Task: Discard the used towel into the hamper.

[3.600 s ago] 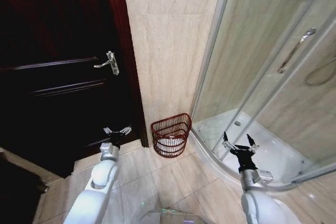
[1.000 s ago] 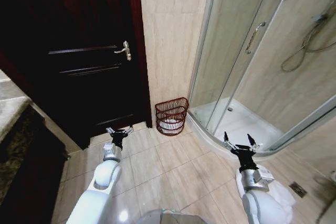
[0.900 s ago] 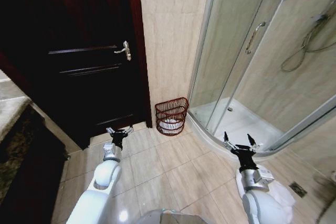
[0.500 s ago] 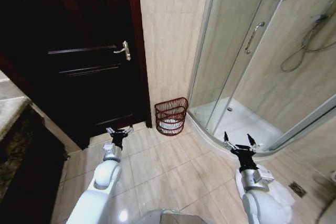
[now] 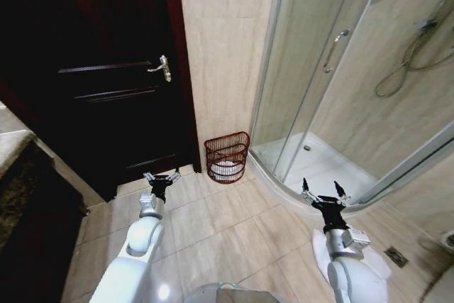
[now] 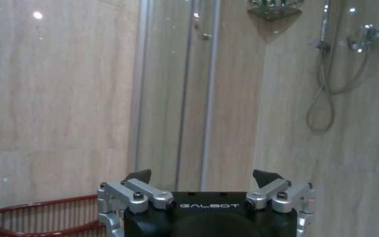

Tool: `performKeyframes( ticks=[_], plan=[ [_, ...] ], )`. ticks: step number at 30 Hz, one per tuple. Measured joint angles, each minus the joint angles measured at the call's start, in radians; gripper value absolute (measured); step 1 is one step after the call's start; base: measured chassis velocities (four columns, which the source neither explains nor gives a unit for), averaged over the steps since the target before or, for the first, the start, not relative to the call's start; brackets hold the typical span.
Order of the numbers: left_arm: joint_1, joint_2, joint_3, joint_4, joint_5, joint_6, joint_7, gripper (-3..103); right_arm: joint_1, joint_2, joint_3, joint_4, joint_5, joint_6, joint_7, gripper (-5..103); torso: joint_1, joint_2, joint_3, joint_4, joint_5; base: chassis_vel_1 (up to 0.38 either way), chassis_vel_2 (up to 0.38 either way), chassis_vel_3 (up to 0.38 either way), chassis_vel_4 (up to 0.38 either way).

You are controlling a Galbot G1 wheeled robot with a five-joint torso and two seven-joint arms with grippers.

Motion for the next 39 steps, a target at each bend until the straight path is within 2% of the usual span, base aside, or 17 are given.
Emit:
performKeyframes(
  ticks=[3,4,5,7,12,16,17,19,21,24,26,28,30,31,34,36,39],
  plan=[
    [0.0,0.0,0.0,0.0,0.0,0.0,0.0,100,0.0,0.0,0.0,0.0,0.0,0.0,0.0,100,0.0,0.0,0.0,0.0,-0.0012,-0.227,-0.229,0.236,0.235],
    [0.0,0.0,0.0,0.0,0.0,0.0,0.0,100,0.0,0.0,0.0,0.0,0.0,0.0,0.0,100,0.0,0.0,0.0,0.0,-0.0012,-0.239,-0.223,0.269,0.247],
    [0.0,0.0,0.0,0.0,0.0,0.0,0.0,100,0.0,0.0,0.0,0.0,0.0,0.0,0.0,100,0.0,0.0,0.0,0.0005,0.0008,-0.252,-0.223,0.28,0.272],
    [0.0,0.0,0.0,0.0,0.0,0.0,0.0,100,0.0,0.0,0.0,0.0,0.0,0.0,0.0,100,0.0,0.0,0.0,0.0,-0.0013,-0.295,-0.3,0.284,0.273],
    [0.0,0.0,0.0,0.0,0.0,0.0,0.0,100,0.0,0.0,0.0,0.0,0.0,0.0,0.0,100,0.0,0.0,0.0,0.0006,-0.0001,-0.329,-0.324,0.321,0.296],
    [0.0,0.0,0.0,0.0,0.0,0.0,0.0,100,0.0,0.0,0.0,0.0,0.0,0.0,0.0,100,0.0,0.0,0.0,-0.0003,-0.001,-0.364,-0.371,0.355,0.357],
    [0.0,0.0,0.0,0.0,0.0,0.0,0.0,100,0.0,0.0,0.0,0.0,0.0,0.0,0.0,100,0.0,0.0,0.0,0.0007,-0.0005,-0.409,-0.38,0.363,0.335],
    [0.0,0.0,0.0,0.0,0.0,0.0,0.0,100,0.0,0.0,0.0,0.0,0.0,0.0,0.0,100,0.0,0.0,0.0,0.0002,0.0002,-0.399,-0.375,0.34,0.339],
    [0.0,0.0,0.0,0.0,0.0,0.0,0.0,100,0.0,0.0,0.0,0.0,0.0,0.0,0.0,100,0.0,0.0,0.0,-0.0002,-0.0012,-0.441,-0.394,0.346,0.344],
    [0.0,0.0,0.0,0.0,0.0,0.0,0.0,100,0.0,0.0,0.0,0.0,0.0,0.0,0.0,100,0.0,0.0,0.0,0.0006,0.0003,-0.404,-0.386,0.328,0.346],
    [0.0,0.0,0.0,0.0,0.0,0.0,0.0,100,0.0,0.0,0.0,0.0,0.0,0.0,0.0,100,0.0,0.0,0.0,-0.0003,-0.0013,-0.398,-0.375,0.307,0.343],
    [0.0,0.0,0.0,0.0,0.0,0.0,0.0,100,0.0,0.0,0.0,0.0,0.0,0.0,0.0,100,0.0,0.0,0.0,0.0,0.0004,-0.354,-0.338,0.303,0.316],
    [0.0,0.0,0.0,0.0,0.0,0.0,0.0,100,0.0,0.0,0.0,0.0,0.0,0.0,0.0,100,0.001,0.0,0.0,-0.0004,-0.0005,-0.315,-0.281,0.295,0.284],
    [0.0,0.0,0.001,0.0,0.0,0.0,0.001,100,0.0,0.0,0.001,0.0,0.0,0.0,0.0,100,0.0,0.0,0.0,-0.0005,-0.0014,-0.244,-0.264,0.281,0.174],
    [0.0,0.0,0.0,0.0,0.0,0.0,0.001,100,0.0,0.0,0.001,0.0,0.0,0.0,0.0,100,0.0,0.0,0.0,0.0001,0.0007,-0.197,-0.173,0.212,0.137],
    [0.0,0.0,0.0,0.0,0.0,0.0,0.001,100,0.0,0.0,0.0,0.0,0.0,0.0,0.0,100,0.0,0.0,0.0,0.0003,-0.0007,-0.002,-0.094,0.096,0.021],
    [0.0,0.0,0.0,0.0,0.0,0.0,0.0,100,0.0,0.0,0.0,0.0,0.0,0.0,0.0,100,0.0,0.0,0.0,0.0006,-0.0001,0.05,-0.032,0.049,-0.001]
  ],
)
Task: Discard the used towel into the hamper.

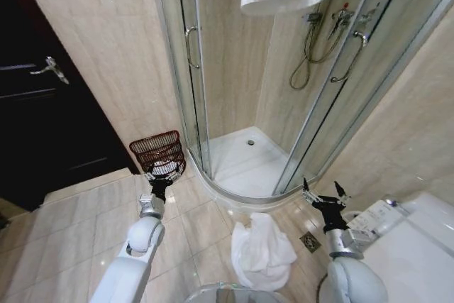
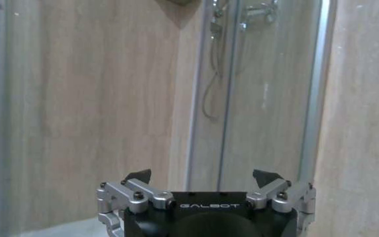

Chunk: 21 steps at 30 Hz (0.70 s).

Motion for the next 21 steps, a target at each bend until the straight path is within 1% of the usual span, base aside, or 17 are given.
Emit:
performKeyframes(
  ticks=[2,4,5,6,7,10,21],
  plan=[
    [0.0,0.0,0.0,0.0,0.0,0.0,0.0,100,0.0,0.0,0.0,0.0,0.0,0.0,0.0,100,0.0,0.0,0.0,0.0004,-0.0009,0.12,0.012,-0.052,0.002],
    [0.0,0.0,-0.001,0.0,0.0,0.0,-0.001,100,0.0,0.0,-0.001,0.0,0.0,0.0,0.0,100,0.0,0.0,0.0,0.0005,-0.0006,0.098,0.021,-0.078,0.004],
    [0.0,0.0,-0.001,0.0,0.0,0.0,-0.001,100,0.0,0.0,-0.001,0.0,0.0,0.0,0.0,100,0.0,0.0,0.0,0.0002,-0.0007,0.022,0.151,-0.104,0.004],
    [0.0,0.0,-0.001,0.0,0.0,0.0,-0.001,100,0.0,0.0,-0.001,0.0,0.0,0.0,0.0,100,0.0,0.0,0.0,-0.0011,-0.0008,0.022,0.151,-0.086,-0.037],
    [0.0,0.0,-0.001,0.0,0.0,0.0,-0.001,100,0.0,0.0,-0.001,0.0,0.0,0.0,0.0,100,0.0,0.0,0.0,-0.0011,-0.0009,0.001,0.035,-0.069,-0.033],
    [0.0,0.0,0.0,0.0,0.0,0.0,-0.001,100,0.0,0.0,0.0,0.0,0.0,0.0,0.0,100,0.0,0.0,0.0,-0.0005,-0.0005,-0.004,0.014,-0.046,-0.001],
    [0.0,0.0,0.0,0.0,0.0,0.0,0.0,100,0.0,0.0,0.0,0.0,0.0,0.0,0.0,100,0.001,0.0,0.0,-0.0004,-0.0005,-0.009,0.0,0.009,0.0]
  ],
)
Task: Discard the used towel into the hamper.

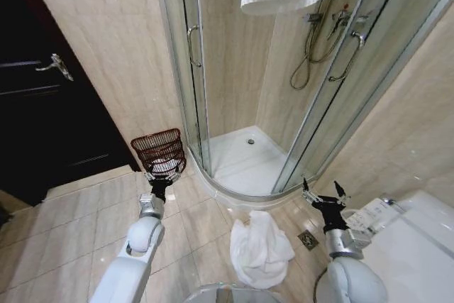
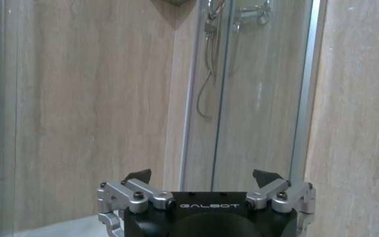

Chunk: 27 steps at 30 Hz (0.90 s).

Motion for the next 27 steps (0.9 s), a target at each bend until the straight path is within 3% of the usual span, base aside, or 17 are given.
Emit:
performKeyframes(
  ticks=[27],
  plan=[
    [0.0,0.0,0.0,0.0,0.0,0.0,0.0,100,0.0,0.0,0.0,0.0,0.0,0.0,0.0,100,0.0,0.0,0.0,0.0001,0.0,0.0,0.0,0.0,0.0]
  ],
)
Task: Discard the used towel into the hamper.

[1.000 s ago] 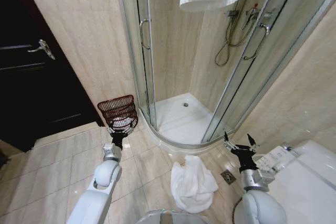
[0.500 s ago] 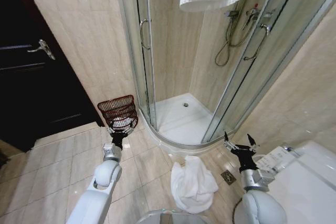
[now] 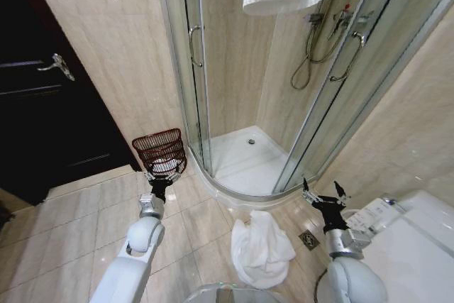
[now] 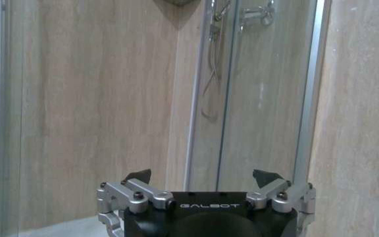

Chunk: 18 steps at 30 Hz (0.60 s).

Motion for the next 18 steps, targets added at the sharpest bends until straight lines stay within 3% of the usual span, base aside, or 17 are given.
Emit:
performKeyframes(
  ticks=[18],
  plan=[
    [0.0,0.0,0.0,0.0,0.0,0.0,0.0,100,0.0,0.0,0.0,0.0,0.0,0.0,0.0,100,0.0,0.0,0.0,-0.0001,0.0,0.0,0.0,0.0,0.0]
  ],
)
